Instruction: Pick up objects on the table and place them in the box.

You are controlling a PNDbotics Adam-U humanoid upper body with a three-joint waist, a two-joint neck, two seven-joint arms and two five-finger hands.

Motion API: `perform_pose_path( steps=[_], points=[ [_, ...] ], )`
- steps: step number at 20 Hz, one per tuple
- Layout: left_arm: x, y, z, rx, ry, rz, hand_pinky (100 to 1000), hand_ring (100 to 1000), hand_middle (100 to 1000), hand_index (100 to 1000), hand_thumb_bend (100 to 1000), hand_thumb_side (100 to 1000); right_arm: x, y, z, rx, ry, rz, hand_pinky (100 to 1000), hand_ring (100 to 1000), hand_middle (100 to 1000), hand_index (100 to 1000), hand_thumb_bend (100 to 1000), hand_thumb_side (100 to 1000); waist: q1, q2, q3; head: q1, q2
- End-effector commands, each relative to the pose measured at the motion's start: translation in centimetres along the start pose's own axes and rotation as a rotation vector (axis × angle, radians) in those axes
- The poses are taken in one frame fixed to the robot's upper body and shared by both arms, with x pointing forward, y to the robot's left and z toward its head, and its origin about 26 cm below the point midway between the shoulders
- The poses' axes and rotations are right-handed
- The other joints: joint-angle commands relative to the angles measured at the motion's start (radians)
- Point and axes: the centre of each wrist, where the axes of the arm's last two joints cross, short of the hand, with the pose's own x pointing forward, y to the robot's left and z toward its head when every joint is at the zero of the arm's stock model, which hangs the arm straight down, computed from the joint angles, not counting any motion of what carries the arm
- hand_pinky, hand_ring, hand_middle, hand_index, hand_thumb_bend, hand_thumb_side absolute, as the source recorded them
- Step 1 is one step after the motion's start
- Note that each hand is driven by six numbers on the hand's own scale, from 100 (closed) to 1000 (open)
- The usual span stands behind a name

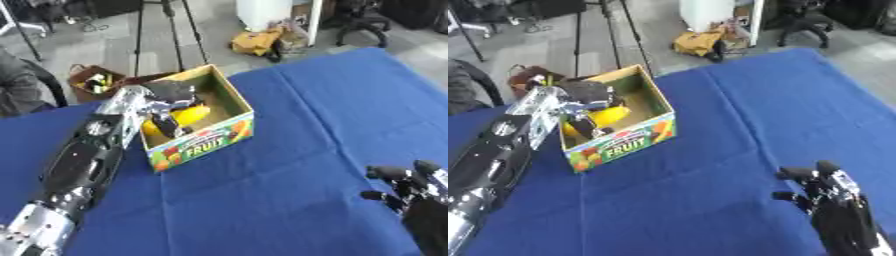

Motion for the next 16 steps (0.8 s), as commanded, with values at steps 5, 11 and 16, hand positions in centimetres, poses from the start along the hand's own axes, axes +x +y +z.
perform_pose_path(
  steps=[5,11,16],
  points=[
    [-0.4,0.3,0.2,-0.039,-0.017,-0.020,858,756,751,907,715,587,0.7,-0.1,-0.3,0.010,-0.021,0.019,703,979,661,714,100,1000,-0.008,-0.010,0.002,-0.004,-0.012],
    [-0.9,0.9,0.9,0.089,-0.042,0.003,914,852,844,931,954,852,0.7,-0.2,-0.3,0.005,-0.023,0.018,703,979,660,714,100,1000,-0.010,-0.007,0.008,-0.009,-0.015],
    [-1.2,1.2,1.5,0.198,-0.033,0.027,914,852,839,931,951,853,0.7,-0.2,-0.3,0.001,-0.024,0.018,703,979,660,714,100,1000,-0.011,-0.006,0.011,-0.011,-0.016]
  ],
)
